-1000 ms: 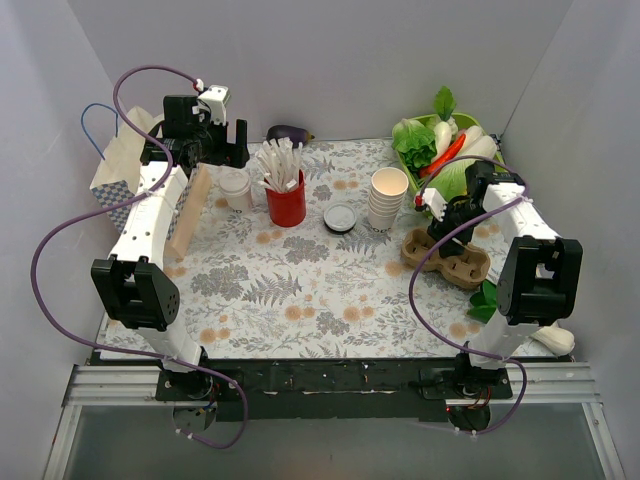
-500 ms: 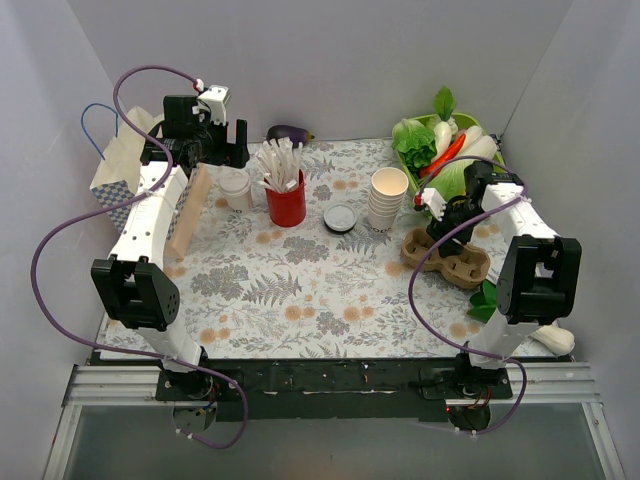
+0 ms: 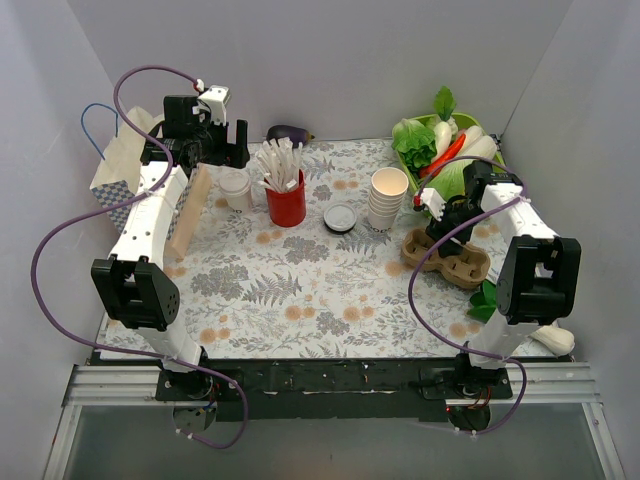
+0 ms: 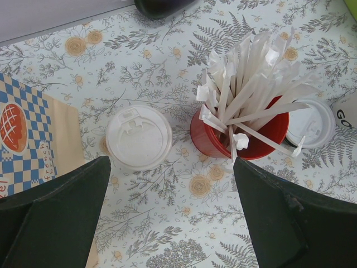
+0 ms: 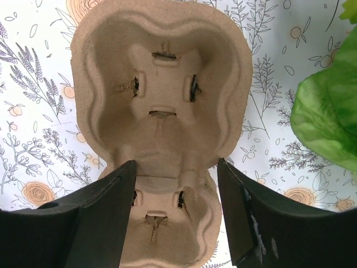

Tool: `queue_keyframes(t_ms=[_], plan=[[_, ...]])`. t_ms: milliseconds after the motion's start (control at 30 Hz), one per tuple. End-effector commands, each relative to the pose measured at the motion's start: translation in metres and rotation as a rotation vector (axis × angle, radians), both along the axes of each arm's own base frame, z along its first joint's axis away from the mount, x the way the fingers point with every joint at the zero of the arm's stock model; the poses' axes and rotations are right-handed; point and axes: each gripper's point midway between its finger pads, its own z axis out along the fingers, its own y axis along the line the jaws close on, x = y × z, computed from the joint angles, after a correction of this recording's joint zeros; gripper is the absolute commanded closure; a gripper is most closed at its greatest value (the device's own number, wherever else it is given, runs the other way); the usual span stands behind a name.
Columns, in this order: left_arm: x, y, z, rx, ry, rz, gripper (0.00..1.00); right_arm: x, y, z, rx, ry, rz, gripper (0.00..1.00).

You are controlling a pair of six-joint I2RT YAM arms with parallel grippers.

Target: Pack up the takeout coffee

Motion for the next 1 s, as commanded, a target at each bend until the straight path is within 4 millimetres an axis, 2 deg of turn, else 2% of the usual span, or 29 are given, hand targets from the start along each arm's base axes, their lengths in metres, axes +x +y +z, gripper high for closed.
queue_keyframes(t_ms=[0, 233, 367, 600, 733, 800, 967], plan=[[-0.006, -0.005, 0.003, -0.012, 0.001, -0.02, 0.07, 0.005, 0.007, 0.011, 0.024, -0.067, 0.026, 0.32], [-0.008, -0.005, 0.001, -0.012, 0.007, -0.021, 0.07, 0.004, 0.006, 0.01, 0.022, -0.078, 0.02, 0.3], [-0.009, -0.006, -0.001, -0.016, 0.013, -0.024, 0.07, 0.002, 0.003, 0.002, 0.003, -0.053, 0.013, 0.27], [-0.007, -0.006, 0.0, -0.018, 0.01, -0.027, 0.07, 0.003, -0.002, -0.003, -0.021, -0.036, 0.002, 0.27], [-0.008, -0.007, -0.001, -0.019, 0.016, -0.029, 0.07, -0.001, -0.002, -0.005, -0.024, 0.01, -0.003, 0.35], [-0.008, -0.007, -0.001, -0.02, 0.016, -0.03, 0.07, -0.002, -0.002, -0.006, -0.022, 0.031, -0.005, 0.46], [-0.008, -0.007, -0.002, -0.02, 0.018, -0.028, 0.07, 0.006, 0.0, 0.008, -0.01, -0.014, -0.015, 0.62]])
